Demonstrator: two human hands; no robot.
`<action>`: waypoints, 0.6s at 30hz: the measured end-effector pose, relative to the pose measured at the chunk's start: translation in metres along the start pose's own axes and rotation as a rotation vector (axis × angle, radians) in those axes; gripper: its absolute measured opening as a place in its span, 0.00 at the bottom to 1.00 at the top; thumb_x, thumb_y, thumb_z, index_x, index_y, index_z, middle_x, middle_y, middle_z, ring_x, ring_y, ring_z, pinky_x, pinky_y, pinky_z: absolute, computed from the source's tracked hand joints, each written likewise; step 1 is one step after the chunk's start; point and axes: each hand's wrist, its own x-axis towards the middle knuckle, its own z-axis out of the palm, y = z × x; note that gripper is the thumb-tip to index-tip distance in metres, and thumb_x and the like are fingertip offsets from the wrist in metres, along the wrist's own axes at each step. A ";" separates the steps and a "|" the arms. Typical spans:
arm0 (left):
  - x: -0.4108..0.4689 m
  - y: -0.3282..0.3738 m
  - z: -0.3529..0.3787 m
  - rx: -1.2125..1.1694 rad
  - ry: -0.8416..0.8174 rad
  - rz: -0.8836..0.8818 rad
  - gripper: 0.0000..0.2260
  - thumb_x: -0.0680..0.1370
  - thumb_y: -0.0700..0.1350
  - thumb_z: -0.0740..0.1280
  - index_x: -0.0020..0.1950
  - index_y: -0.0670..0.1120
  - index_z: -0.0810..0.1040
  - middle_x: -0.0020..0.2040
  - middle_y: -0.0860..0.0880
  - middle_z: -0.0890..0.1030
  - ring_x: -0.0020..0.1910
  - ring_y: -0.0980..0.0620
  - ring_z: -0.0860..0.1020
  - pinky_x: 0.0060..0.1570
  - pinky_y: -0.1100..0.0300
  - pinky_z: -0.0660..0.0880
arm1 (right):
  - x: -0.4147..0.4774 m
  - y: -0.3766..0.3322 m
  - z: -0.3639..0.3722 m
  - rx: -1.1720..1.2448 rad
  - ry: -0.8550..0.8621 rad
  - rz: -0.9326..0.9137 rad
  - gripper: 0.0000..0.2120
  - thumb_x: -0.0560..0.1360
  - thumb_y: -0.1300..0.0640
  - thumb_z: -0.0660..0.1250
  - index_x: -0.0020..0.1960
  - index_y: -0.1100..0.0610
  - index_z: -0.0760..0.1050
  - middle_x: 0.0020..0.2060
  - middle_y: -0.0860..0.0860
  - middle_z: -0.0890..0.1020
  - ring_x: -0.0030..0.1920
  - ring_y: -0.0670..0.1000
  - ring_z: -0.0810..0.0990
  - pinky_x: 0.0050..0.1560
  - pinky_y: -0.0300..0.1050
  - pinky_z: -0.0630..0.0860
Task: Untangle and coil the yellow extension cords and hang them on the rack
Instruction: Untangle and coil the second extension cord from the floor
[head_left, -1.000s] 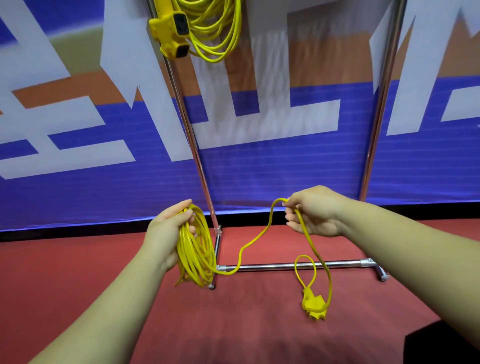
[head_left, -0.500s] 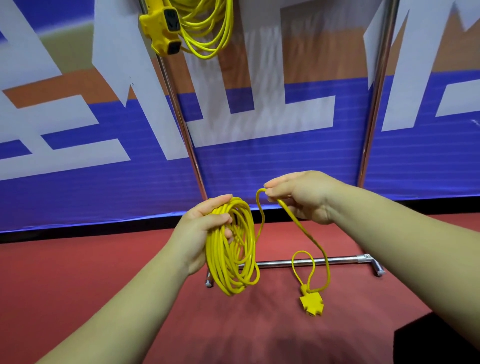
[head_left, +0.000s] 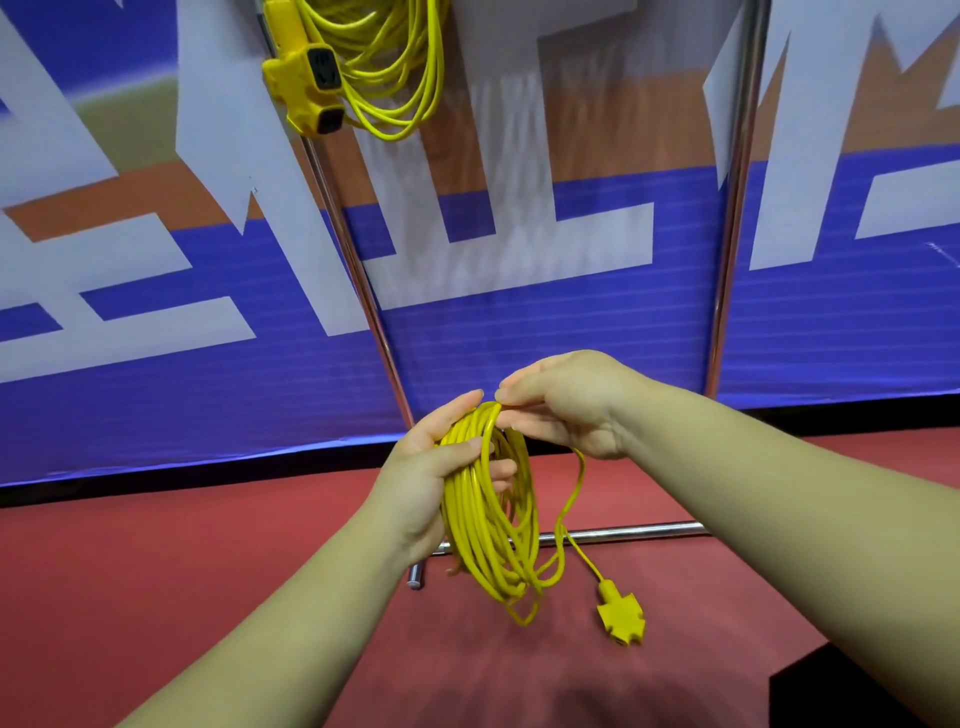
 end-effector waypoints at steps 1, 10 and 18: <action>0.000 0.000 0.001 -0.004 -0.005 -0.002 0.21 0.79 0.31 0.62 0.69 0.47 0.75 0.41 0.42 0.83 0.36 0.42 0.83 0.39 0.50 0.83 | 0.001 -0.001 -0.002 -0.036 0.004 -0.004 0.04 0.76 0.65 0.71 0.50 0.61 0.81 0.41 0.57 0.86 0.39 0.50 0.87 0.36 0.38 0.83; -0.004 0.004 0.008 -0.075 -0.011 0.007 0.22 0.76 0.36 0.66 0.69 0.48 0.76 0.39 0.40 0.77 0.28 0.45 0.75 0.32 0.54 0.76 | 0.006 0.003 -0.015 -0.439 0.026 -0.164 0.04 0.75 0.64 0.70 0.48 0.59 0.83 0.34 0.53 0.84 0.32 0.45 0.81 0.35 0.36 0.77; -0.009 0.013 0.006 -0.019 -0.001 0.028 0.24 0.69 0.34 0.70 0.64 0.47 0.80 0.36 0.43 0.79 0.26 0.48 0.76 0.29 0.57 0.76 | 0.018 0.013 -0.021 -0.495 0.055 -0.300 0.04 0.75 0.63 0.71 0.49 0.58 0.85 0.42 0.59 0.86 0.40 0.50 0.83 0.48 0.45 0.81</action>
